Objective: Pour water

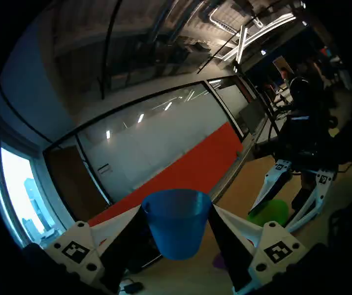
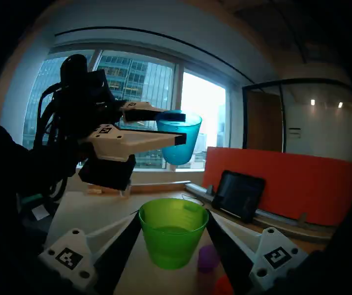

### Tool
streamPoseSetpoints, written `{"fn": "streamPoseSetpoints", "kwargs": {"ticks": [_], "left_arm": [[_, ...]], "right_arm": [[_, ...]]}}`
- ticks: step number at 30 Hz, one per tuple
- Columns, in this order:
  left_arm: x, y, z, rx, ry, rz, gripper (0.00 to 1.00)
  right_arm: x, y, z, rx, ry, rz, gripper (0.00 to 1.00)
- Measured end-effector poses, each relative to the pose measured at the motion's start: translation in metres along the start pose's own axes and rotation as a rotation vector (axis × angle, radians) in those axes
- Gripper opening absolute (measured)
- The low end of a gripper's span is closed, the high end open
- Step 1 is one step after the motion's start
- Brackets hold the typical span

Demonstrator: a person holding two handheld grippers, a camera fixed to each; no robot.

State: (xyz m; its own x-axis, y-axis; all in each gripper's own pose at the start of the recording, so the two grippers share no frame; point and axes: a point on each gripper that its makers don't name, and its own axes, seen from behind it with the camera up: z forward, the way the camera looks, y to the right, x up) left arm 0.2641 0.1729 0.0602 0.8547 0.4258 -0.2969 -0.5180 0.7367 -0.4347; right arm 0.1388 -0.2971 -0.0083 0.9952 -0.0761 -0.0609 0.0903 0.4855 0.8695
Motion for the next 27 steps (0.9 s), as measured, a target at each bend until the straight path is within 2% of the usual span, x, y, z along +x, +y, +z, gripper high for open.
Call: {"fn": "streamPoseSetpoints", "kwargs": {"ticks": [9, 12, 15, 21, 27], "left_arm": [[-0.012, -0.004, -0.003, -0.044, -0.012, -0.288, 0.87], [-0.015, -0.005, -0.003, -0.058, -0.012, -0.364, 0.87], [-0.018, -0.004, -0.003, -0.070, -0.011, -0.419, 0.87], [-0.033, -0.002, -0.007, -0.075, -0.032, -0.470, 0.88], [-0.055, 0.002, -0.015, -0.070, -0.065, -0.468, 0.88]], "right_arm": [[0.001, 0.000, -0.003, 0.002, 0.005, -0.001, 0.93], [0.001, 0.000, -0.003, 0.000, 0.004, -0.005, 0.93], [0.002, 0.001, -0.004, 0.000, 0.003, -0.006, 0.93], [0.004, 0.001, -0.006, 0.000, 0.003, -0.004, 0.92], [0.005, 0.003, -0.008, -0.005, -0.006, 0.006, 0.93]]}}
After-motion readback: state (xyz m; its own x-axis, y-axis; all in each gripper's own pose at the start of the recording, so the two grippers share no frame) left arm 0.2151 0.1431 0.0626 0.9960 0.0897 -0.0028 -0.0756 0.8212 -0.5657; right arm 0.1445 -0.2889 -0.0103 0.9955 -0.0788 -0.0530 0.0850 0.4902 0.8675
